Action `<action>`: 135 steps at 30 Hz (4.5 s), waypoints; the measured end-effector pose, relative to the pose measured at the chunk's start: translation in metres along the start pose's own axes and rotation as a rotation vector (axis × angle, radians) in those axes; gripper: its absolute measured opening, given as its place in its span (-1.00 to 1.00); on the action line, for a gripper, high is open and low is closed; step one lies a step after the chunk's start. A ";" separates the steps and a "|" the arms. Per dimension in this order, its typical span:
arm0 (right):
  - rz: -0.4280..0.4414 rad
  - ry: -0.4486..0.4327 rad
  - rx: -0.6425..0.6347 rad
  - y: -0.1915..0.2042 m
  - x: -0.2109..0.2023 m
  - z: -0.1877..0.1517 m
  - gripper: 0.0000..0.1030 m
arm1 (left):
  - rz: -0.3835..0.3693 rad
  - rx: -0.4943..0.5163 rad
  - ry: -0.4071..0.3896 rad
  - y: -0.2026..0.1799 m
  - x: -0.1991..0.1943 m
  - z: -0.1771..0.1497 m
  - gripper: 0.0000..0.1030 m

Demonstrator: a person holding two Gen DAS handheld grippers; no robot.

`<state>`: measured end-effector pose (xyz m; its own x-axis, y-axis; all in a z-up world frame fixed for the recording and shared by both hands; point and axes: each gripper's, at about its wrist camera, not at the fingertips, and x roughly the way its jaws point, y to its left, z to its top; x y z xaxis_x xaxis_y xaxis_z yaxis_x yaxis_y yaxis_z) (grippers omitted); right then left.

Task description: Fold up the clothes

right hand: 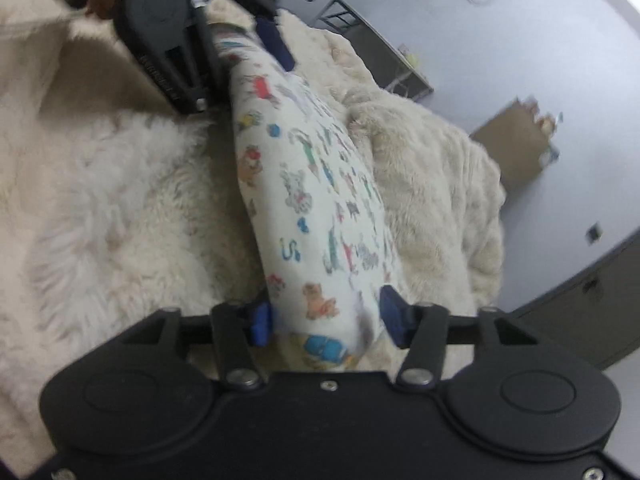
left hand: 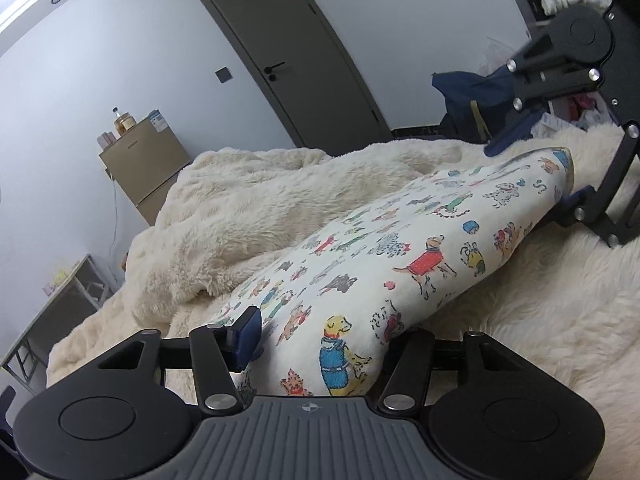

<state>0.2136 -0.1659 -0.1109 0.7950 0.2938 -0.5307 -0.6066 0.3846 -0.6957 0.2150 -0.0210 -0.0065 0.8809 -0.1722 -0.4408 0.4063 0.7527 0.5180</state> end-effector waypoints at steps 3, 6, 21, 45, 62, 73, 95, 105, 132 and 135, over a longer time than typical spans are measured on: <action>0.022 -0.057 -0.001 0.003 0.000 0.012 0.17 | -0.009 0.058 0.000 -0.005 0.004 -0.005 0.22; 0.040 -0.066 -0.008 0.002 0.013 0.017 0.18 | -0.002 0.107 -0.019 -0.006 0.012 -0.015 0.41; 0.147 -0.111 -0.123 0.007 -0.081 0.022 -0.52 | -0.033 0.320 -0.049 -0.027 -0.105 -0.034 -0.26; 0.064 -0.104 -0.003 0.065 -0.075 0.009 -0.32 | 0.024 0.059 -0.069 -0.079 -0.086 -0.039 0.20; 0.024 -0.127 -0.141 0.072 -0.088 0.004 -0.35 | 0.023 0.045 -0.061 -0.075 -0.091 -0.046 0.21; -0.037 -0.068 -0.181 0.061 -0.079 0.006 -0.03 | 0.068 0.215 -0.088 -0.047 -0.108 -0.067 0.08; 0.158 -0.162 -0.289 -0.042 -0.106 0.146 -0.64 | -0.079 0.029 -0.021 0.109 -0.181 -0.016 -0.62; 0.393 -0.298 -0.368 0.017 -0.042 0.262 -0.64 | 0.080 -0.049 0.196 0.178 -0.246 -0.123 -0.52; 0.533 -0.284 0.027 0.210 0.070 0.308 0.41 | 0.613 -0.634 0.440 0.152 -0.275 -0.330 0.86; 0.686 -0.239 0.408 0.180 0.065 0.313 0.60 | 0.647 -0.791 0.359 0.150 -0.293 -0.313 1.00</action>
<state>0.1561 0.1962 -0.1192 0.2558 0.7384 -0.6240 -0.9452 0.3265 -0.0010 -0.0583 0.3418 -0.0291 0.6971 0.5043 -0.5096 -0.4949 0.8528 0.1669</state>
